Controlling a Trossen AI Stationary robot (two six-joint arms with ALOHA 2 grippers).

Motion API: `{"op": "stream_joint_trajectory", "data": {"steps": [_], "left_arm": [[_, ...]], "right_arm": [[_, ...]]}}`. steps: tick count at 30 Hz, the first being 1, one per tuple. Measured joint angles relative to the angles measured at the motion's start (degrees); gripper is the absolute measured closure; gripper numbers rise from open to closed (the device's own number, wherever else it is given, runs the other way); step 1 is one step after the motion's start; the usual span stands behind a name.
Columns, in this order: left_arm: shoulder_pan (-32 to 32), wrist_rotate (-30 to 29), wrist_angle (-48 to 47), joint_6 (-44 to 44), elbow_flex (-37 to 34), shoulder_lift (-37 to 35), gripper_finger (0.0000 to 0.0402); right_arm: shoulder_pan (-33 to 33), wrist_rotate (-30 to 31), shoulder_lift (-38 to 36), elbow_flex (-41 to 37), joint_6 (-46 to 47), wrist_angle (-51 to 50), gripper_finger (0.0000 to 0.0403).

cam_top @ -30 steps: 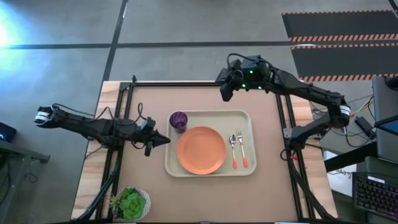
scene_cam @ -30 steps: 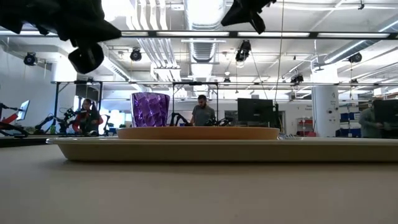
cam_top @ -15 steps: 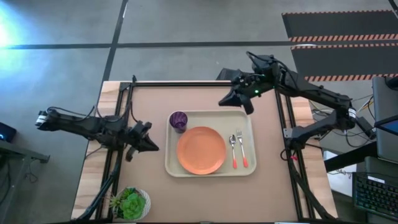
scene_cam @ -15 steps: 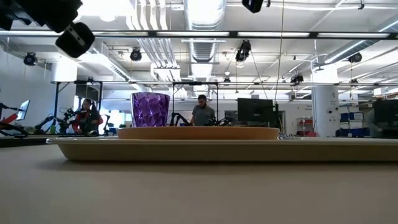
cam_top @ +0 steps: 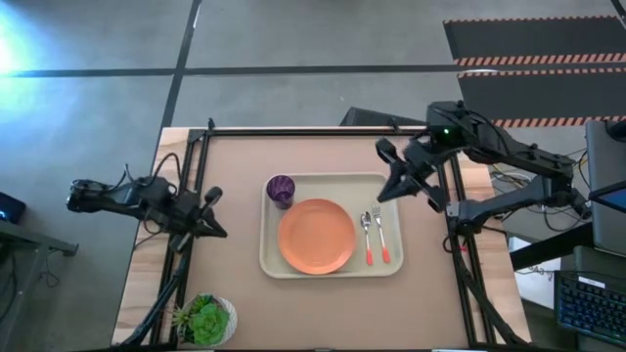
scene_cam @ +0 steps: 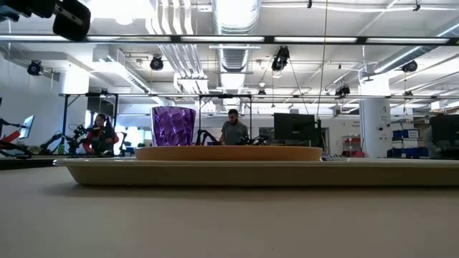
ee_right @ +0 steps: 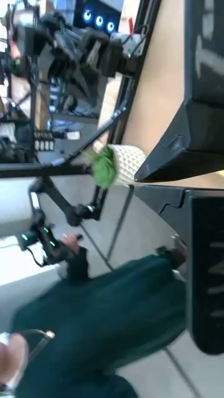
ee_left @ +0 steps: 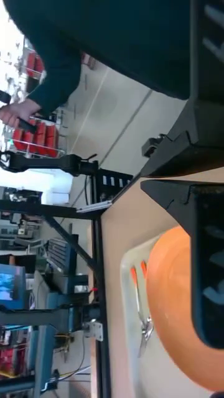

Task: Pick and place plate/cup/fork/spoon on tray
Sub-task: Return to Home Position

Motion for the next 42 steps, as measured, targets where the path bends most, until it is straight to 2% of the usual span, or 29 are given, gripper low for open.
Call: {"op": "stream_joint_trajectory", "data": {"steps": [7, 8, 10, 12, 13, 15, 16, 18, 21, 23, 30, 35, 42], "left_arm": [[0.00, -0.08, -1.49, 2.84, 0.00, -1.67, 0.0402], [0.00, -0.79, -2.18, 2.55, 0.00, -1.90, 0.0402], [0.00, -6.08, -3.18, -3.59, 0.00, -2.25, 0.0402], [0.04, -12.18, -4.21, -11.70, -0.02, -2.28, 0.0402], [0.03, -14.00, -4.32, -13.09, -0.04, -2.26, 0.0402], [0.02, -14.68, -3.96, -12.27, -0.04, -2.02, 0.0402], [0.02, -14.64, -3.66, -10.97, -0.04, -1.81, 0.0402], [0.02, -14.60, -2.67, -7.80, -0.04, -1.40, 0.0402], [0.02, -14.58, -0.36, -2.35, -0.04, -0.85, 0.0402], [0.02, -14.58, 0.14, 0.87, -0.04, -0.45, 0.0402], [0.02, -14.56, 0.44, 2.49, -1.06, 1.41, 0.0402], [0.01, -14.54, 6.05, 2.45, -4.51, 2.37, 0.0402], [0.02, -14.51, 10.95, 2.42, -6.72, 2.55, 0.0402]], "right_arm": [[0.17, 0.08, -1.61, -1.46, -6.93, -6.37, 0.0392], [0.17, 0.10, -1.60, -1.46, -7.88, -7.26, 0.0392], [0.17, 0.51, -1.62, -1.50, -8.40, -8.38, 0.0392], [0.19, 2.76, -1.64, -1.50, -3.30, -8.05, 0.0392], [0.19, 4.78, -1.64, -1.50, 1.08, -7.97, 0.0392], [0.15, 7.47, -1.18, -1.46, 7.55, -7.72, 0.0392], [0.15, 7.58, -1.01, -1.44, 7.93, -7.31, 0.0392], [0.15, 4.34, -0.64, -1.44, 3.88, -6.28, 0.0392], [0.19, -6.00, -0.87, -1.44, -4.95, -5.78, 0.0392], [0.19, -9.41, -1.57, -1.44, -7.90, -5.74, 0.0392], [0.17, -9.89, -2.63, -1.39, -4.89, -5.96, 0.0392], [0.17, -9.95, -2.57, -1.39, -5.09, -5.36, 0.0392], [0.16, -9.77, -1.50, -1.39, 10.70, -2.87, 0.0392]]}}
